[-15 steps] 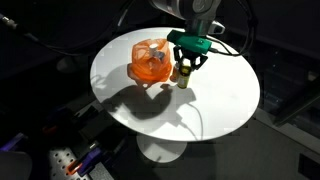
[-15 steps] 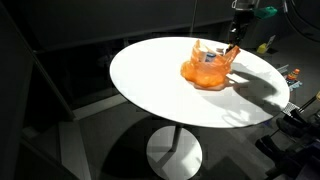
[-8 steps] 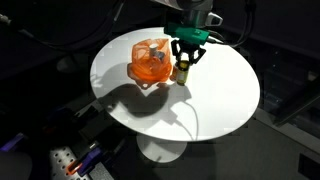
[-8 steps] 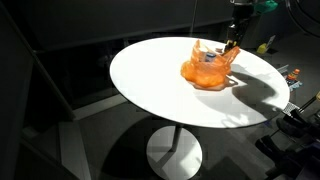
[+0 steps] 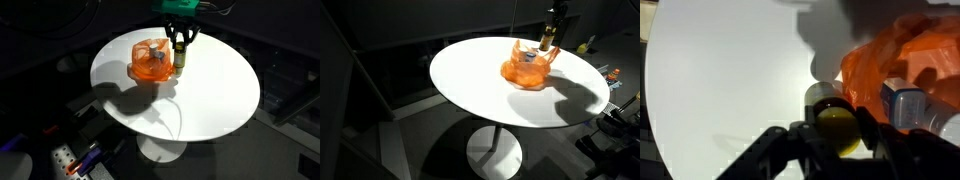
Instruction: Put the black and yellow container in the plastic bag
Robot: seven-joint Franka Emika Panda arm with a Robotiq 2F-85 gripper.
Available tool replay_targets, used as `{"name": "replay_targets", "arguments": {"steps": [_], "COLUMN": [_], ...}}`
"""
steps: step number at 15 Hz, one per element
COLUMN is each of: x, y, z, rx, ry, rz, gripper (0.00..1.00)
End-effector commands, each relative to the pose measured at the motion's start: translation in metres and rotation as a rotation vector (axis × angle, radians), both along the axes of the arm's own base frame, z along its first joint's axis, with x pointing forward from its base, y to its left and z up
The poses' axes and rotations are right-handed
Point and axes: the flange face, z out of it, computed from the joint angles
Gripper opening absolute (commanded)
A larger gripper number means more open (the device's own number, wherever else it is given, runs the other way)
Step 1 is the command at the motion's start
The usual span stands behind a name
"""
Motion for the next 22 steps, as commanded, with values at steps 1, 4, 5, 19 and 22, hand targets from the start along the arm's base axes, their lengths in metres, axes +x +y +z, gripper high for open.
{"name": "replay_targets", "arguments": {"steps": [1, 4, 5, 19, 22], "x": [-0.017, -0.023, -0.026, -0.043, -0.039], "y": [0.018, 0.036, 0.043, 0.110, 0.108], "z": [0.026, 0.035, 0.037, 0.022, 0.013], "rx": [-0.027, -0.025, -0.024, 0.056, 0.071], "ry": [-0.019, -0.024, -0.023, 0.051, 0.062], "rz": [0.015, 0.048, 0.058, 0.245, 0.280], "gripper": [0.20, 0.20, 0.20, 0.20, 0.20]}}
